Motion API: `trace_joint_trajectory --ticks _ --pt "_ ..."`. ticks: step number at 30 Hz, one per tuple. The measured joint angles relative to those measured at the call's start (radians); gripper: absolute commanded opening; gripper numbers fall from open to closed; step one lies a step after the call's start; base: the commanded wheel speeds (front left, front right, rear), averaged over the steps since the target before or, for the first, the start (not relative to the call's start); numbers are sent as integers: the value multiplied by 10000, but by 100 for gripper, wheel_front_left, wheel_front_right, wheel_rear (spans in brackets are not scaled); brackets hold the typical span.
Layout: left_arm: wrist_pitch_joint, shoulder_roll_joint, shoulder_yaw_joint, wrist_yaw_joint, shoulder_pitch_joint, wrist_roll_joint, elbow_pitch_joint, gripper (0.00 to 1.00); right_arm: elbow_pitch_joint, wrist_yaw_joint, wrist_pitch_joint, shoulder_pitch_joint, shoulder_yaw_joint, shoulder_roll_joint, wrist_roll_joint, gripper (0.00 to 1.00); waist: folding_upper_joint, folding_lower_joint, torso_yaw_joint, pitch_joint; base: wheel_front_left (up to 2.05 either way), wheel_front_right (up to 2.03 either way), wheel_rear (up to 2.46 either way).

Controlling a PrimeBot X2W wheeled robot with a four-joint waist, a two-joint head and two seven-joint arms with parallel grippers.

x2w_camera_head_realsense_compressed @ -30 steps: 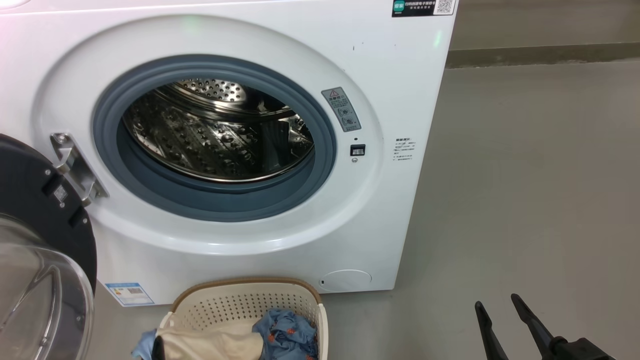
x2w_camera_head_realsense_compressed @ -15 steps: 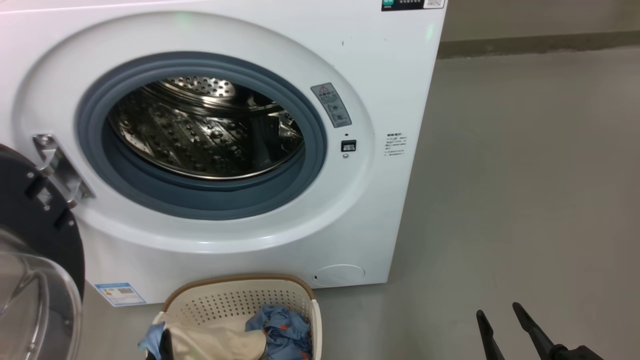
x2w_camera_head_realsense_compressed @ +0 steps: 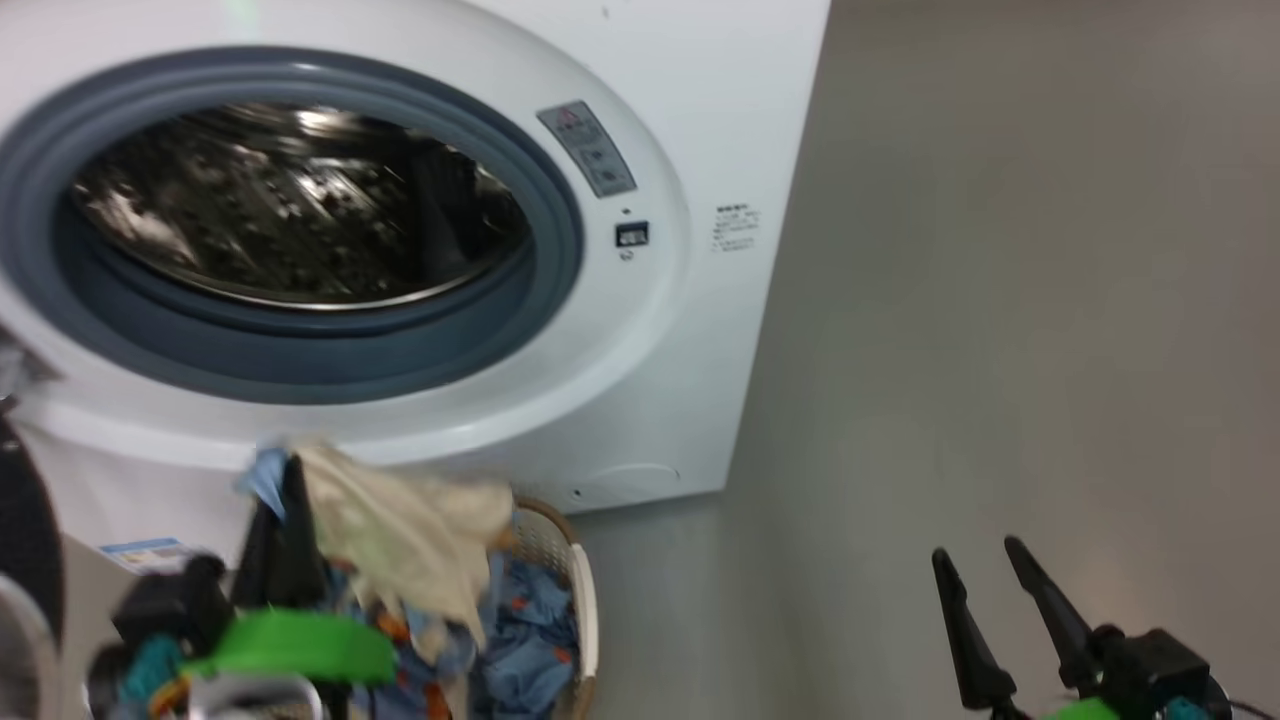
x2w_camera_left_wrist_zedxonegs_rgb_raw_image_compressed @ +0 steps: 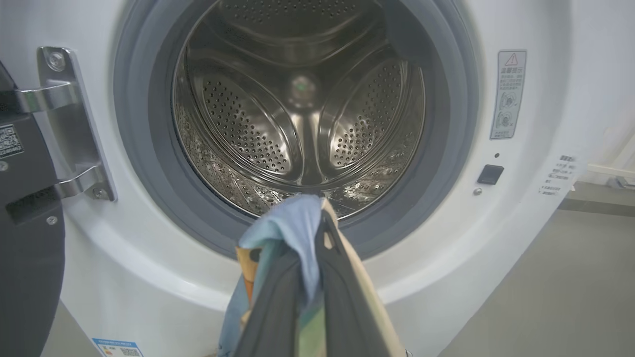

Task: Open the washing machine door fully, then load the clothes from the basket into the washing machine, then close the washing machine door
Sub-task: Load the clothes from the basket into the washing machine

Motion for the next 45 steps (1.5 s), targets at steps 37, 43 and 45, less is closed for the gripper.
trace_joint_trajectory --ticks 37,43,45 --pt "-71 2865 1896 -268 -9837 1315 7785 0 337 0 0 -1857 1129 -100 667 100 -1 0 -2437 3865 0 0 0" --pt "-71 3139 1718 -326 -11283 1534 8286 0 355 0 0 -2180 1446 -313 748 100 0 0 -2576 4511 0 0 0" --pt "-71 3198 1613 -318 -11779 1626 8449 0 351 0 0 -2286 1567 -370 755 100 0 0 -2612 4739 0 0 0"
